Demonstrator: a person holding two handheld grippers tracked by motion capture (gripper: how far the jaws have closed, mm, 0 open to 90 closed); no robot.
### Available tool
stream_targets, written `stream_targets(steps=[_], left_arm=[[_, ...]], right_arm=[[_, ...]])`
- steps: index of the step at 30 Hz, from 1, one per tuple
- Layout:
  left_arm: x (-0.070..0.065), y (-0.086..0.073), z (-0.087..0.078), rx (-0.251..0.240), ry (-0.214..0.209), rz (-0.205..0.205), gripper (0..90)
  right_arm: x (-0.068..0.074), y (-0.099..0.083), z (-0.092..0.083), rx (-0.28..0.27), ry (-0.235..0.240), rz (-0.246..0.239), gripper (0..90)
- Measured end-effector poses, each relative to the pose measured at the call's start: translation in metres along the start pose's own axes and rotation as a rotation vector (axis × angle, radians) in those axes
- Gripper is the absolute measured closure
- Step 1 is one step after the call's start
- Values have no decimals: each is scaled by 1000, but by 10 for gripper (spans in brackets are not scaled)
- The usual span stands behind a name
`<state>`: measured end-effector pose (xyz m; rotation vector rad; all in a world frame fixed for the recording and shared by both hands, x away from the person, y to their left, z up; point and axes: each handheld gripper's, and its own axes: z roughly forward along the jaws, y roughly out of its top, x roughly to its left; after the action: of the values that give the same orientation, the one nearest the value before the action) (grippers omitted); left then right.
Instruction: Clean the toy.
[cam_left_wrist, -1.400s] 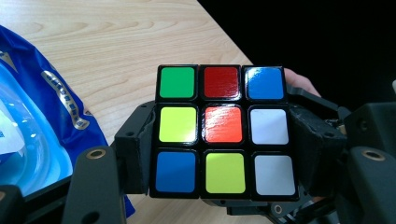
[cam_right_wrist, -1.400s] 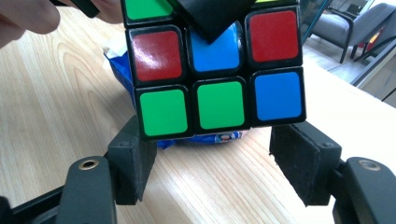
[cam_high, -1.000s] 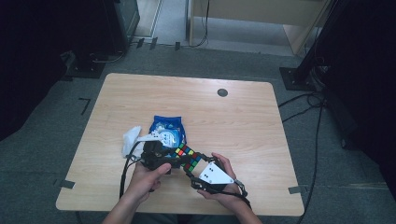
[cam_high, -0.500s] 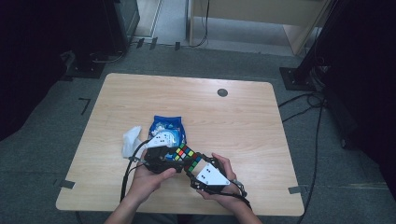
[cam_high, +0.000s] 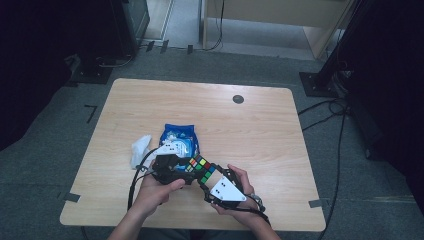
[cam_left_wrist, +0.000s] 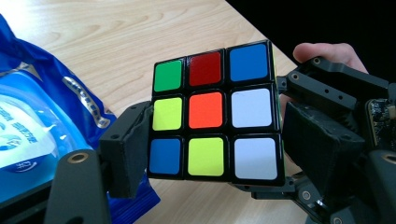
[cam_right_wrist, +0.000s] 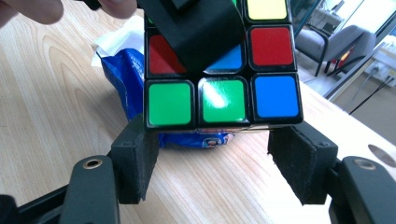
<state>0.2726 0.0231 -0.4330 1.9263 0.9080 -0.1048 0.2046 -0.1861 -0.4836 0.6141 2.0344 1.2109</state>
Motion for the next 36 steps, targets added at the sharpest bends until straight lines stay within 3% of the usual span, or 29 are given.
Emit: stream_targets(steps=[13,22,27,32,36], left_arm=[[9,0,-2,0,-89,-39,256],[5,2,-6,-20,-50,-26,264],[-3,3,-9,-25,18,23,269],[-13,6,-12,-19,30,69,296],[-15,4,-4,16,67,85,265]], right_arm=[[3,2,-5,-31,-16,-23,348],[1,4,-4,-20,-17,-18,349],[0,3,-4,-12,-24,-10,349],[-2,3,-3,-2,-27,-6,350],[0,3,-3,1,-22,-7,349]])
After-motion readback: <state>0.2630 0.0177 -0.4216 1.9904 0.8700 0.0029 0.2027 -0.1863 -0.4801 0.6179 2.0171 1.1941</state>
